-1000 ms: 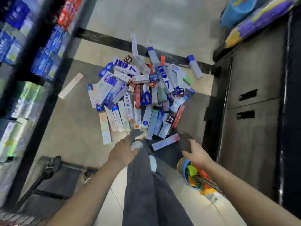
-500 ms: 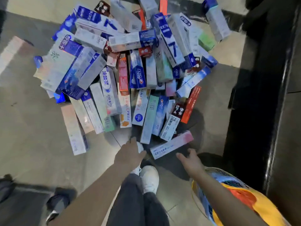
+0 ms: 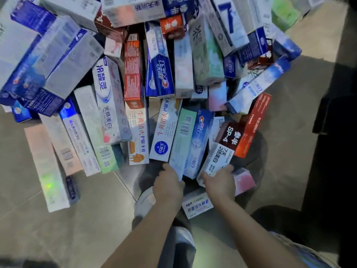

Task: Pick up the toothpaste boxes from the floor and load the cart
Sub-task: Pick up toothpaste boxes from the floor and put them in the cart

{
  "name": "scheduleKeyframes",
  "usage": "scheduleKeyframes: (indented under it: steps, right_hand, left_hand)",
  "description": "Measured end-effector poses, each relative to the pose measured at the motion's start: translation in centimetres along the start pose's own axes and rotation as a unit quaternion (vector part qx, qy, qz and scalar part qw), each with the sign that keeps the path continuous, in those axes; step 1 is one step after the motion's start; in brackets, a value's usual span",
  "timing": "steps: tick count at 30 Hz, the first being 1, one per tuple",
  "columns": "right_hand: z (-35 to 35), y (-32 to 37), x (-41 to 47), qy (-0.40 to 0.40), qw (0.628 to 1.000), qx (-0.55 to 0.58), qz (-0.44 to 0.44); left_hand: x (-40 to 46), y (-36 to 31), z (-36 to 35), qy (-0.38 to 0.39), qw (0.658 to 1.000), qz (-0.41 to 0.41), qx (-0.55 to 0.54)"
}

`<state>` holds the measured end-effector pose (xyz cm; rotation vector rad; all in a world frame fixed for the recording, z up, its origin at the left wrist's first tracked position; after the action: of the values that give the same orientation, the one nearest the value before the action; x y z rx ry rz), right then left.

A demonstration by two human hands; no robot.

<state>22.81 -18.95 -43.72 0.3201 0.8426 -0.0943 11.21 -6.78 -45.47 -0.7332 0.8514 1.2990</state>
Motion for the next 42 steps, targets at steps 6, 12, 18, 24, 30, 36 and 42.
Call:
scheduleKeyframes:
  steps: [6,12,18,24,30,36,42]
  right_hand:
    - [5.2,2.1,-3.3,0.001,0.999,-0.005,0.049]
    - [15.9,7.7,-12.6,0.029,0.995,-0.035,0.084]
    - [26.9,14.6,-24.8,0.056,0.987,-0.067,0.134]
    - [35.4,20.0,-37.3,0.042,0.968,-0.12,0.217]
    - [38.9,22.2,-47.8,0.045,0.942,-0.161,0.292]
    - [37.1,25.6,-55.7,0.072,0.895,-0.198,0.393]
    - [30.5,29.3,-66.5,0.124,0.789,-0.255,0.545]
  left_hand:
    - [-4.2,0.3,4.5,0.02,1.0,-0.018,-0.007]
    - [-16.8,0.9,14.1,0.042,0.995,-0.008,-0.087]
    - [-31.3,2.3,26.0,0.008,0.987,-0.011,-0.162]
    - [-44.8,6.0,35.1,-0.073,0.975,-0.009,-0.211]
    - [-54.5,12.9,38.8,-0.121,0.947,0.001,-0.298]
    - [-61.6,20.7,40.9,-0.184,0.926,0.01,-0.329]
    - [-67.1,31.2,41.1,-0.231,0.885,0.035,-0.403]
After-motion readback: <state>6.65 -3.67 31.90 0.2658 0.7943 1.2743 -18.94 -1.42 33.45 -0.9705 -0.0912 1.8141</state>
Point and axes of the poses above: each hand's wrist, its own x-axis towards the middle knuckle, its own z-axis out of the back of the hand, y = z × x, the point moved 7 cm from there along x, towards the middle knuckle, and after that the axes turned 9 degrees about z, right-handed, at the moved point
